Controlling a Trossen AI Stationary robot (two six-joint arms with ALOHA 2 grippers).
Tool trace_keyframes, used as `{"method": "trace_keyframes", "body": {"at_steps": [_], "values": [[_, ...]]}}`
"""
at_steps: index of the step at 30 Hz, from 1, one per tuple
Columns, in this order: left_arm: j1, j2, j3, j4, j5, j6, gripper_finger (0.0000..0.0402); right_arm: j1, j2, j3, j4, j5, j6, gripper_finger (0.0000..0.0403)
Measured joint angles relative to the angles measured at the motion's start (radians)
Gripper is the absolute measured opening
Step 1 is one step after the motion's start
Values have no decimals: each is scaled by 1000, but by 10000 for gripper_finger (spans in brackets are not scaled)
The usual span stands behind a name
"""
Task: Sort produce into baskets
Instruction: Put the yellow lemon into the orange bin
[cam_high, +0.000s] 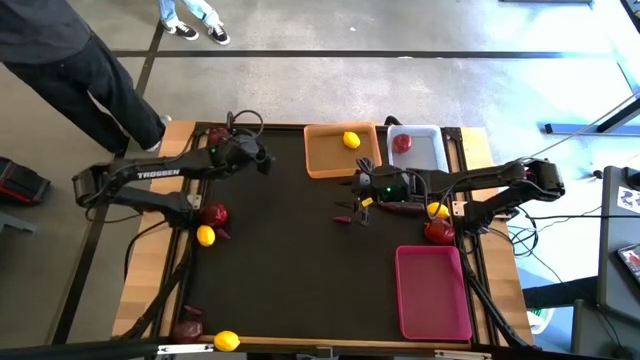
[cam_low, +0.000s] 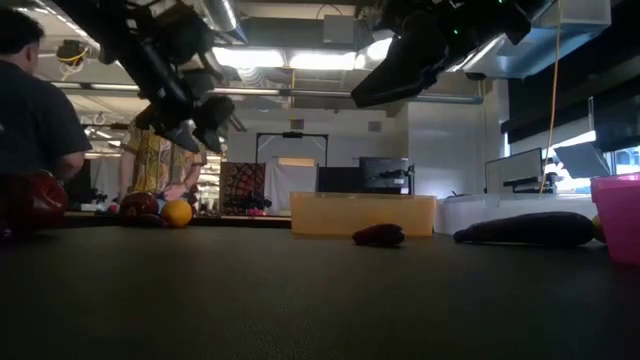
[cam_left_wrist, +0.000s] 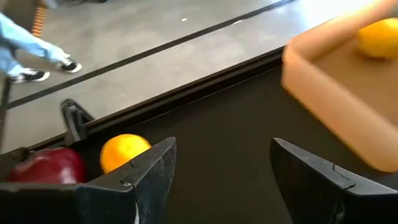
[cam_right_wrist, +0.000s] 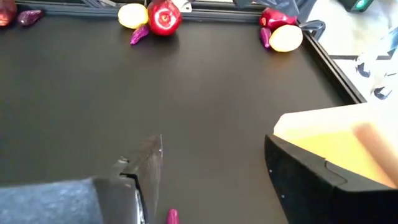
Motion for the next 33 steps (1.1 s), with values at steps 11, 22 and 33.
{"method": "trace_keyframes", "body": {"at_steps": [11, 22, 33], "values": [[174, 85, 65, -105, 38, 20, 255, -3, 0, 0, 5, 0, 1, 239], [303, 268, 271, -331, 123, -56, 255, -3, 0, 0, -9, 9, -6, 239], [369, 399, 282, -345, 158, -69, 255, -3, 0, 0, -44, 10, -6, 239]]}}
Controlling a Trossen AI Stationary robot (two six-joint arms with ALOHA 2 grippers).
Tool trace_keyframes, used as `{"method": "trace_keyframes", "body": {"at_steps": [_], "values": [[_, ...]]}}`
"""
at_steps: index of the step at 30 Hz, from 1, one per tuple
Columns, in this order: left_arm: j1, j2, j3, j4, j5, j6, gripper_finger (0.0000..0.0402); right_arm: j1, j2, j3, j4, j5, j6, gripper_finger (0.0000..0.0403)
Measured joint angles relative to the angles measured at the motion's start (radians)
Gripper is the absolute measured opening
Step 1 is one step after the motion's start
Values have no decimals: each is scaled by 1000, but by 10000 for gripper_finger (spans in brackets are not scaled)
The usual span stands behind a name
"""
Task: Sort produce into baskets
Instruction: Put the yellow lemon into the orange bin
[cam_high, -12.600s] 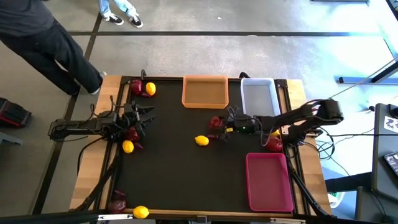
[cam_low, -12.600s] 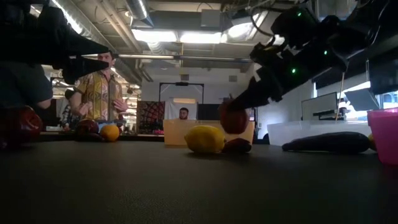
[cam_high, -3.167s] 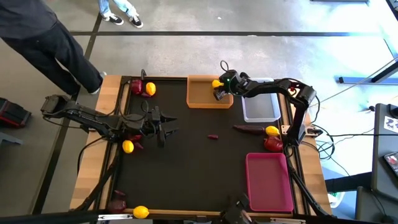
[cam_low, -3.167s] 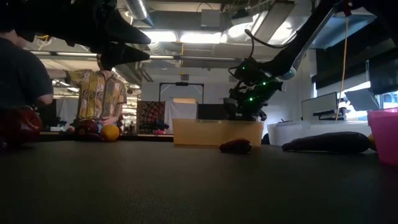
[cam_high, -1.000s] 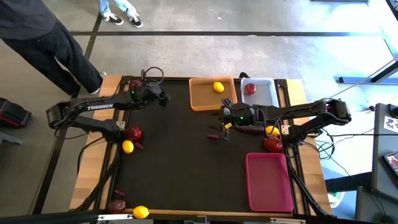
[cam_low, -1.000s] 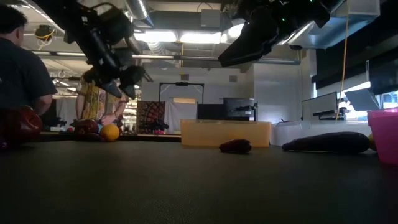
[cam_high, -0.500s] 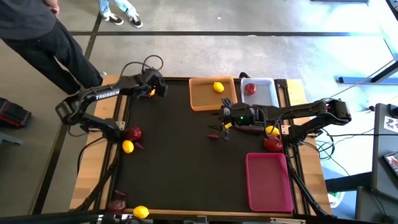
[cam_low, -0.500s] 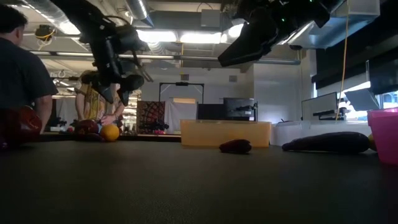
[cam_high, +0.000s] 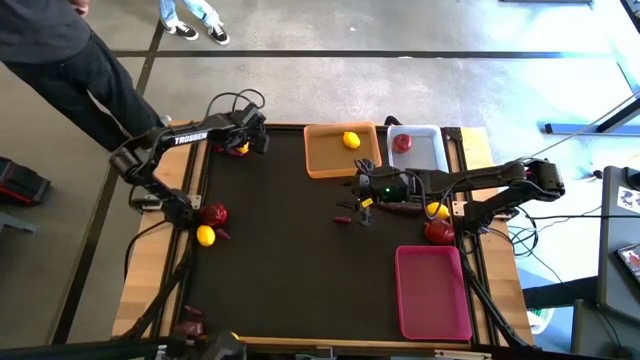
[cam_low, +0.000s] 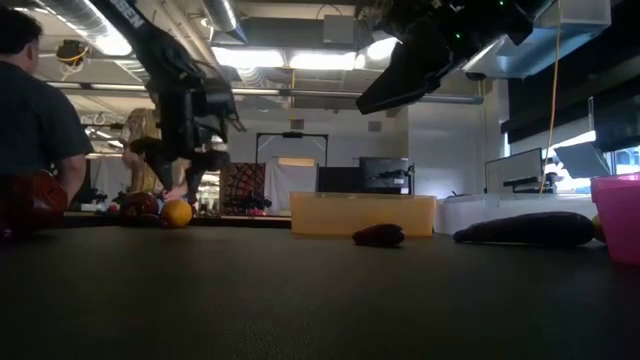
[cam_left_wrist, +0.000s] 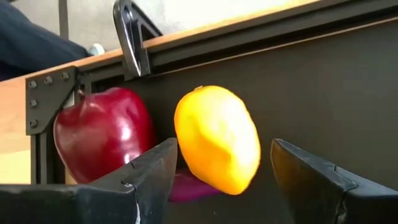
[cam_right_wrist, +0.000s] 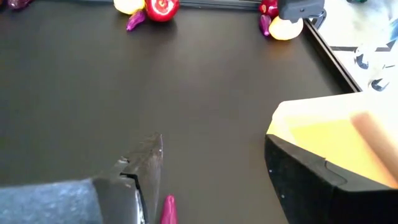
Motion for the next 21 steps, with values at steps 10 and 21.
{"method": "trace_keyframes", "body": {"at_steps": [10, 21], "values": [[41, 67, 0, 15, 20, -8, 255, 0, 0, 0, 0, 0, 0, 239], [49, 109, 2, 38, 35, 25, 239, 0, 0, 0, -1, 0, -1, 239]]}}
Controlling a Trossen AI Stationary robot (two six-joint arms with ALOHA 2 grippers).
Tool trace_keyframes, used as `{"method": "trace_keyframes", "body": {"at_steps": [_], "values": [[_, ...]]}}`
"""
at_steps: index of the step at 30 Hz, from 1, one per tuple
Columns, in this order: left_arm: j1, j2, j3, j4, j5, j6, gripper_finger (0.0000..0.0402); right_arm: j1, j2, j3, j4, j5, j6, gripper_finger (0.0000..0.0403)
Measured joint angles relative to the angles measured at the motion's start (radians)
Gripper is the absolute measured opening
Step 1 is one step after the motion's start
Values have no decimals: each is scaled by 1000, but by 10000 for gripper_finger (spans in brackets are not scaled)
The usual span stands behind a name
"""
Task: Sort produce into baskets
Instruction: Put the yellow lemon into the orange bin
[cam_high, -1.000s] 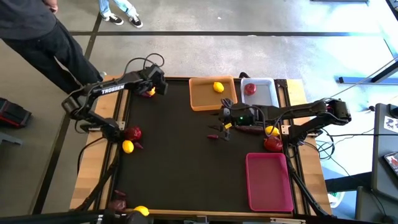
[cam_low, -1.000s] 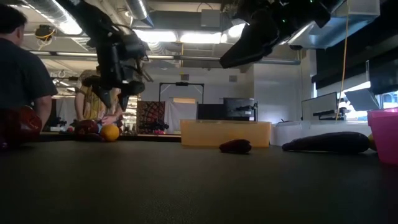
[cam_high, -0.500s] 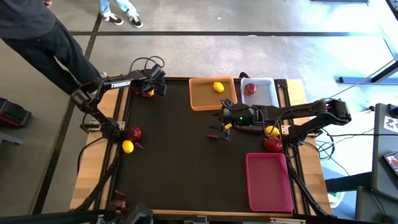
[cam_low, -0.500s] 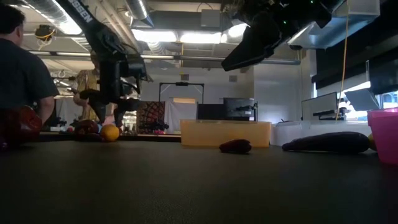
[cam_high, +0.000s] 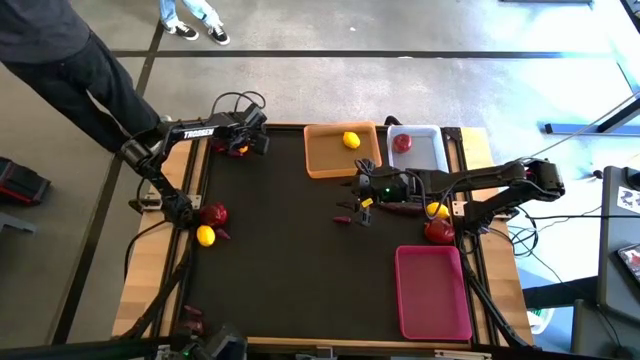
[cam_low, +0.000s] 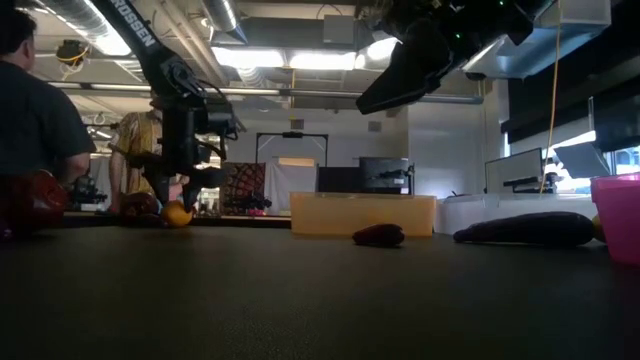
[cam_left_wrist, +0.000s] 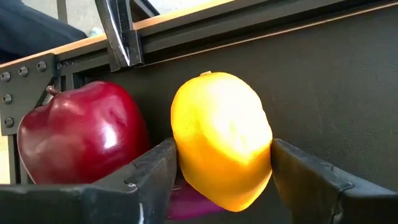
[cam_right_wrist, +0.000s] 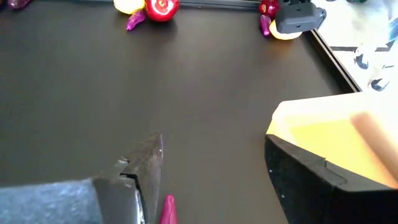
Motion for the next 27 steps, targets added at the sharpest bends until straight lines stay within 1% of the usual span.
{"method": "trace_keyframes", "body": {"at_steps": [7, 9, 14, 18, 24, 27], "values": [[-5, -7, -1, -1, 8, 41, 184, 0, 0, 0, -1, 0, 0, 239], [-18, -15, -2, -8, 11, 41, 177, 0, 0, 0, -1, 0, -1, 239], [-75, -84, -6, -20, 66, 63, 175, 0, 0, 0, -1, 0, -1, 239], [-155, -172, -6, -16, 114, 71, 174, 0, 0, 0, -1, 0, -1, 239], [-325, -311, -5, 14, 183, 71, 174, 0, 0, 0, 5, 0, 7, 239], [-420, -365, -5, 56, 209, 78, 174, 0, 0, 0, 7, -6, 8, 239]]}}
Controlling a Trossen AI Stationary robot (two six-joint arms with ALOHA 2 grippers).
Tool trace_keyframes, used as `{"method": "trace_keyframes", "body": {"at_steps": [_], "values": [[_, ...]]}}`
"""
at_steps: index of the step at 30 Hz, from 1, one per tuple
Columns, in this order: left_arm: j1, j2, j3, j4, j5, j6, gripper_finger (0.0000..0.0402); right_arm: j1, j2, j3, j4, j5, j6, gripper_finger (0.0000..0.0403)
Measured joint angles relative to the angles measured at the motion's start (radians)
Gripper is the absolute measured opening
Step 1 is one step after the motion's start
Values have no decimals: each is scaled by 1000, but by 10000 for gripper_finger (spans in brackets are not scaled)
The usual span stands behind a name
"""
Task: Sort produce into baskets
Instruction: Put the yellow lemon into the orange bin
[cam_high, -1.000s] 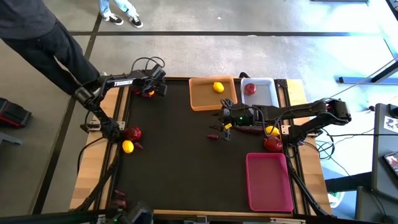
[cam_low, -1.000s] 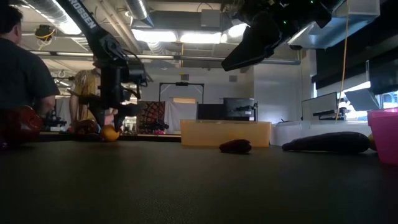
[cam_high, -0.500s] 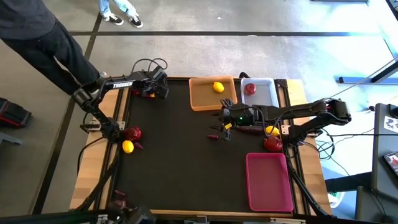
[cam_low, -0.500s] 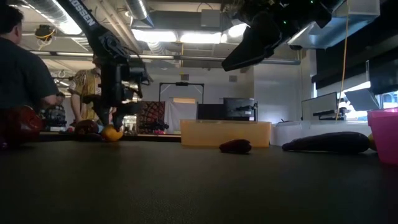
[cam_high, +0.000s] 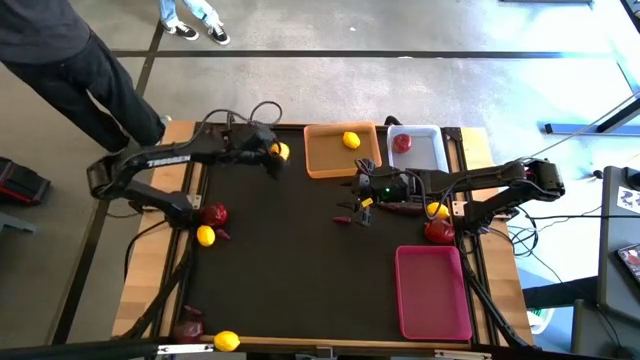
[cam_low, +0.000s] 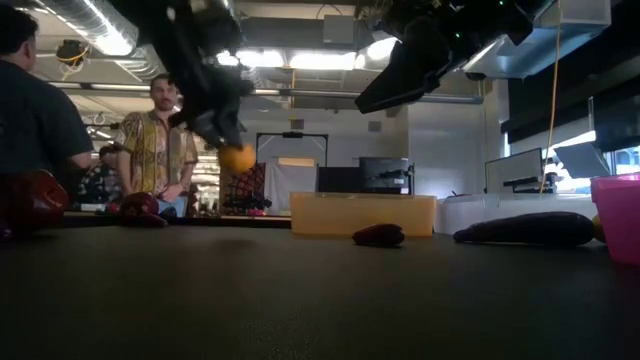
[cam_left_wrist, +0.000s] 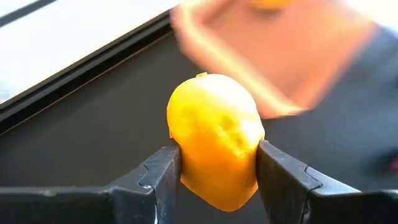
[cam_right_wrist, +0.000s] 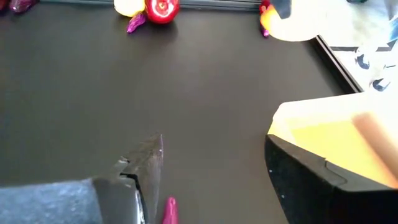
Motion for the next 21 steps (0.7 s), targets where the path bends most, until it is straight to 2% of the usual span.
{"method": "trace_keyframes", "body": {"at_steps": [5, 11, 15, 21], "values": [[-141, -40, 1, 73, 4, -16, 174, 1, 0, 0, 44, -4, 0, 265], [-266, -37, 1, 188, 4, -18, 174, 2, 0, 0, 86, 54, -3, 348], [-328, -34, 1, 272, 3, -19, 174, 13, 1, 0, 124, 47, -58, 391], [-392, -25, 1, 366, 2, -31, 174, 50, 1, 0, 240, 48, -146, 385]]}}
